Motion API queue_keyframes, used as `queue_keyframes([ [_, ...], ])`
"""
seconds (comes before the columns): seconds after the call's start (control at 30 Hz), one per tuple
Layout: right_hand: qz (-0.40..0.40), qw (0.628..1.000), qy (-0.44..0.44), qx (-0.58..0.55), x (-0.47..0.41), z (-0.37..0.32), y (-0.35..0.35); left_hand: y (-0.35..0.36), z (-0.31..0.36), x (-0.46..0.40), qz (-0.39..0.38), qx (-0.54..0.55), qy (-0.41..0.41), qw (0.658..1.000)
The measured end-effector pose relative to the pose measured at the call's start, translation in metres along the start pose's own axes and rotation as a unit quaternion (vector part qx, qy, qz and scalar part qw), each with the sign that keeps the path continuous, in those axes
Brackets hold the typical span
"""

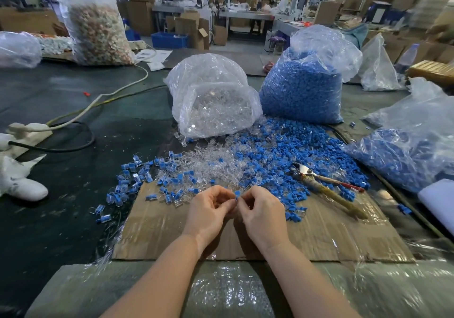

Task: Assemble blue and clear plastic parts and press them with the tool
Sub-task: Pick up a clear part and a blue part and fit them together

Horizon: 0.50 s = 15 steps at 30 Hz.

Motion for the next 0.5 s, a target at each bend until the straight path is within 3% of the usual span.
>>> queue_keyframes([
  [0.5,-0.028,0.99,-0.102,-0.094,-0.001,-0.003,-0.009,-0.001,-0.001,0.0,0.008,0.052,-0.006,0.999],
])
Point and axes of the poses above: each hand's wrist, its own x-axis away from the middle knuckle, its own y-axis out of the palm, z = x × y, the point moved 4 cm from there along -x, towards the middle knuckle, and after that the axes turned 13 degrees about -z, right-handed, at the moved point
